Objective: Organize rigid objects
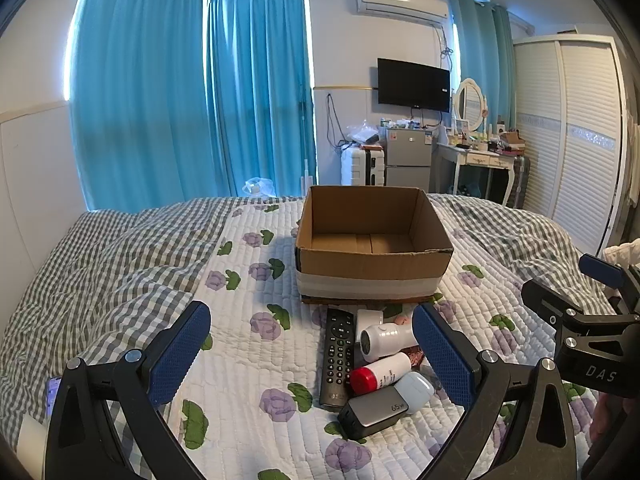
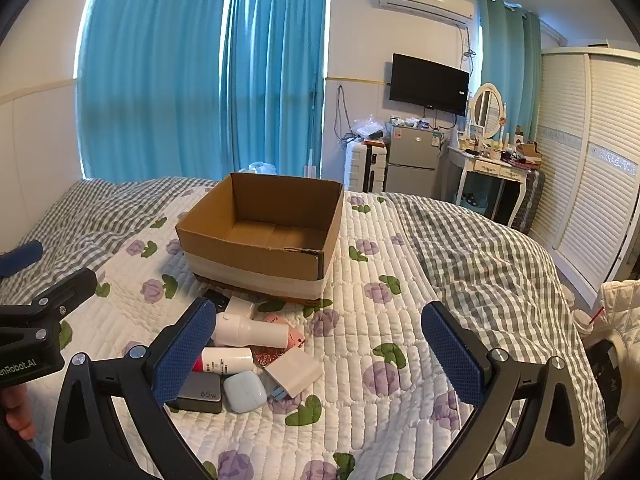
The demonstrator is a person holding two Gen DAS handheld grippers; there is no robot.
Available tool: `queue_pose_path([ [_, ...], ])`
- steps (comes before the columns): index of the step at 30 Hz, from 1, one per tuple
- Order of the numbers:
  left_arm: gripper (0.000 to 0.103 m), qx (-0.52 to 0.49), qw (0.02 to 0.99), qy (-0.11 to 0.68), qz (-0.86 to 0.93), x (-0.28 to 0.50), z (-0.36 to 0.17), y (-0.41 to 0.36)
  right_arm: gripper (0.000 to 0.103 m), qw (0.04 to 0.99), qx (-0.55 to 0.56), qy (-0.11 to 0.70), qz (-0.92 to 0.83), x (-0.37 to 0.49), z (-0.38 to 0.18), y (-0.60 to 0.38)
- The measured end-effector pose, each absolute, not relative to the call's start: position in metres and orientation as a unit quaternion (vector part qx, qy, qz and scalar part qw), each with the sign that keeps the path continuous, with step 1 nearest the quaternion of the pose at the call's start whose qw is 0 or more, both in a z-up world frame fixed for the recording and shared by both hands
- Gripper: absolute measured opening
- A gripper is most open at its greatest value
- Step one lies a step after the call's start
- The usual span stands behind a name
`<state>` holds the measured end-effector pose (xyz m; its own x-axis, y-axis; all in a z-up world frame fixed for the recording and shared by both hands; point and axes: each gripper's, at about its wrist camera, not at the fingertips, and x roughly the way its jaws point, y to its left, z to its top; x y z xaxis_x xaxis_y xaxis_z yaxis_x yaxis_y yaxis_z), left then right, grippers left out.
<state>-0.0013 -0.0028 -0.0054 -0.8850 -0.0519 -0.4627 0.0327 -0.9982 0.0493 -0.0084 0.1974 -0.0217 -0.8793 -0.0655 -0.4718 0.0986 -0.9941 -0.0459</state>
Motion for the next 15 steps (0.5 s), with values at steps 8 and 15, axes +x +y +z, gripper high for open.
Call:
queue_pose_path([
  [8,0.103,0.239,0.022,-0.020,-0.971,-0.0017,-0.0051,-0.0027,0.103,0.044,0.245,0.038,-0.968,-0.0112,-0.0194,0.1943],
  [15,0.103,0.238,0.023,-0.019,-0.971,-0.0017,-0.0052,-0.0028,0.103,0.043,0.245,0.038,-0.968,-0.0119,-0.0189,0.1932],
])
